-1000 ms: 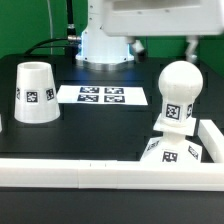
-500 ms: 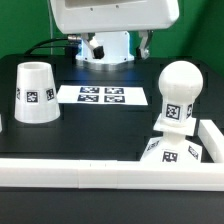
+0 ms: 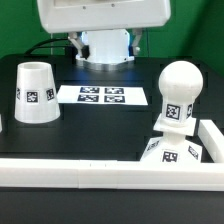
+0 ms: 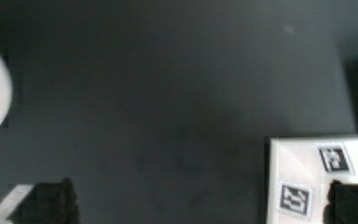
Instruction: Assemble lamp
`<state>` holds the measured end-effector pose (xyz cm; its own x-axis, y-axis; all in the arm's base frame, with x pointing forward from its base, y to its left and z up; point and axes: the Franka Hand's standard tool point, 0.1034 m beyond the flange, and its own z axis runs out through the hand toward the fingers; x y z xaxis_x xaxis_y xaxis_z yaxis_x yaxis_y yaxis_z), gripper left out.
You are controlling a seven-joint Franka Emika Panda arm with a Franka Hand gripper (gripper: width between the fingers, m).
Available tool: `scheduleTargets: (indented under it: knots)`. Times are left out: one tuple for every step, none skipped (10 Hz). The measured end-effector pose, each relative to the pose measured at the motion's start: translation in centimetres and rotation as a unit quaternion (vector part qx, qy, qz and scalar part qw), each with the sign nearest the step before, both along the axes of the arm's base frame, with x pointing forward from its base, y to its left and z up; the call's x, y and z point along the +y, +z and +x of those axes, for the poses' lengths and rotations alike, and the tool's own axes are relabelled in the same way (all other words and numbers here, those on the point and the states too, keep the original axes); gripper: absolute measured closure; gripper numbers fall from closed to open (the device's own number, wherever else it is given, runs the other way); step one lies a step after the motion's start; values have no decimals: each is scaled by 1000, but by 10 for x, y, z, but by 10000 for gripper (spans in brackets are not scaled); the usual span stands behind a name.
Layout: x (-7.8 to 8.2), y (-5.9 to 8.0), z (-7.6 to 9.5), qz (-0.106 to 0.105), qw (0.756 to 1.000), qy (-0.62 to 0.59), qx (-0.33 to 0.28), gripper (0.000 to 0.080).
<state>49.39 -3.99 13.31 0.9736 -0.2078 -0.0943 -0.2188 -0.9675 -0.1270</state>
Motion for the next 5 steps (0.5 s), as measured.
scheduleTargets:
  knots:
    - [-8, 1, -8, -4, 999, 44, -4, 100]
    - [-11, 0, -9, -6, 998, 59, -4, 100]
    - [-10, -1, -9, -5, 998, 60, -3, 100]
    - [-10, -1, -9, -5, 998, 60, -3, 100]
    - [-10, -1, -9, -5, 998, 60, -3, 100]
